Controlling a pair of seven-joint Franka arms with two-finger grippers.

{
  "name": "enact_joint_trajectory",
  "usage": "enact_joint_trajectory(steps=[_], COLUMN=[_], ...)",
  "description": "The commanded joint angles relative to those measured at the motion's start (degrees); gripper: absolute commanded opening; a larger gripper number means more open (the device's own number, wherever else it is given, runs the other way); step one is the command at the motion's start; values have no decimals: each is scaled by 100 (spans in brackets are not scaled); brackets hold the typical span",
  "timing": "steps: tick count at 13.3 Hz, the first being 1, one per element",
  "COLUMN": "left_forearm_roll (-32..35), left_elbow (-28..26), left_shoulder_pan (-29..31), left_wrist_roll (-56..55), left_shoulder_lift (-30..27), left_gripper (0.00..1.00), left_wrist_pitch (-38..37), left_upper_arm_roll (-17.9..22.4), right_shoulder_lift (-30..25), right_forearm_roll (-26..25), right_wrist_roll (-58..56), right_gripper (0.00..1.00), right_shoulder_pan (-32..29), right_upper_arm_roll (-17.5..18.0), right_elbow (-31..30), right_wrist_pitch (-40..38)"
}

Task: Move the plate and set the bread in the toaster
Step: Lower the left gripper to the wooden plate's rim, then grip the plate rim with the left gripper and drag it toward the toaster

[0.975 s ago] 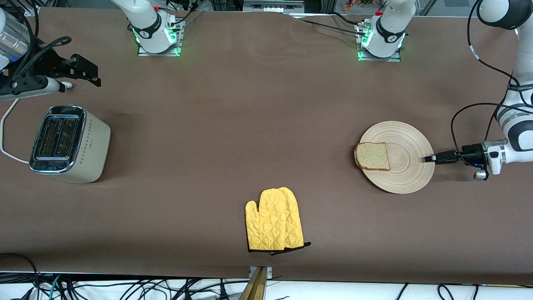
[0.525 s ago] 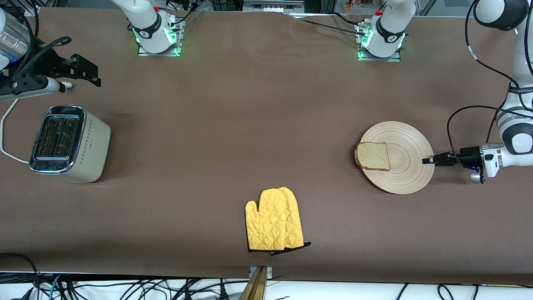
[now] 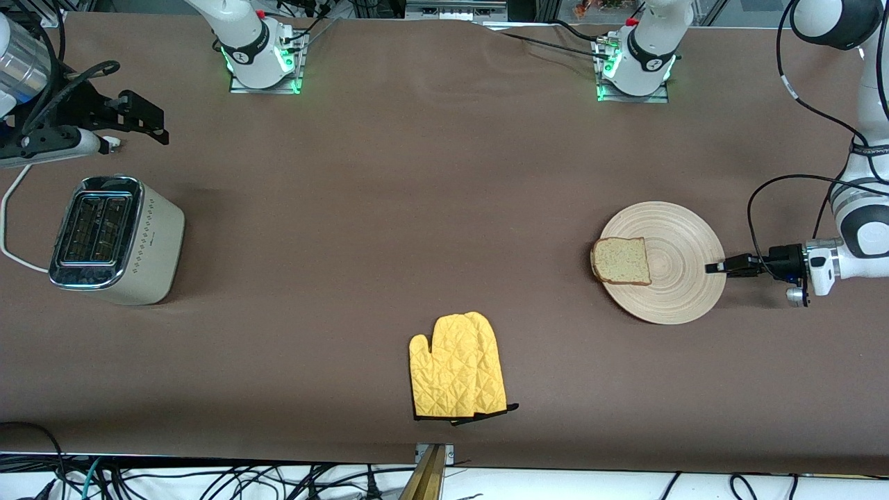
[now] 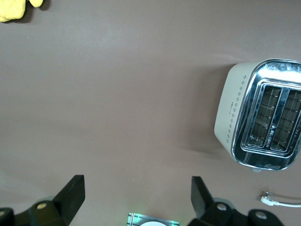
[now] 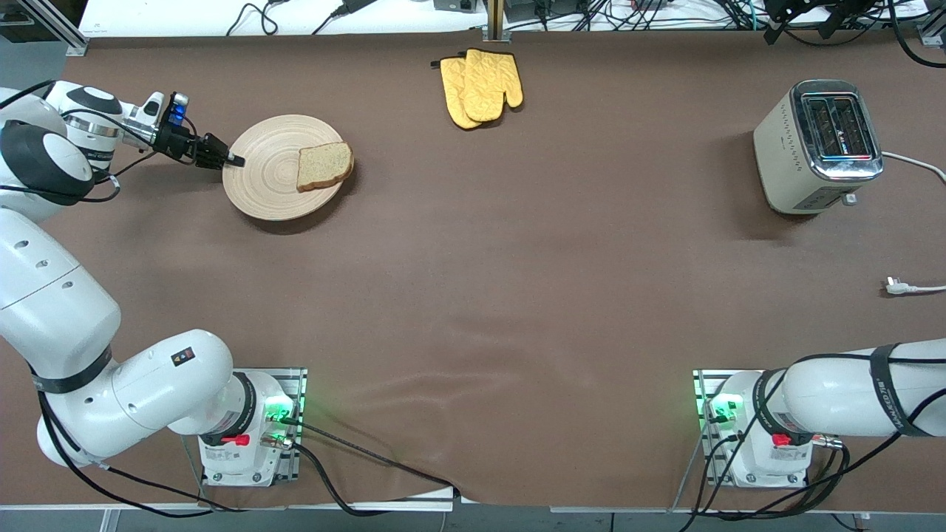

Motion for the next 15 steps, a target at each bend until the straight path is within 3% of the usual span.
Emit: enact_joint_trajectory(steps=[1, 9, 13, 15], left_forearm_roll=[95, -239, -450, -677], left_elbow=[279, 333, 307, 106], left_shoulder_pan=[-66, -5, -84, -111], left_wrist_roll=[110, -162, -793, -848], left_shoulder_lift=[-5, -120, -190, -190], left_gripper=[0, 0, 0, 0], left_wrist_pitch=[-341, -931, -879, -398], left_upper_arm_roll=[1, -509, -1052, -1447], right_shoulder_lift=[-72, -81, -81, -81], right_forearm_roll=[71, 71, 71, 71], right_wrist_roll=[-23, -23, -23, -23], right_gripper=[100, 100, 100, 100], right_shoulder_pan=[3, -6, -6, -6], right_upper_arm_roll=[-2, -20, -20, -28], right_elbow=[-45, -45, -45, -45], right_wrist_pitch=[40, 5, 5, 13])
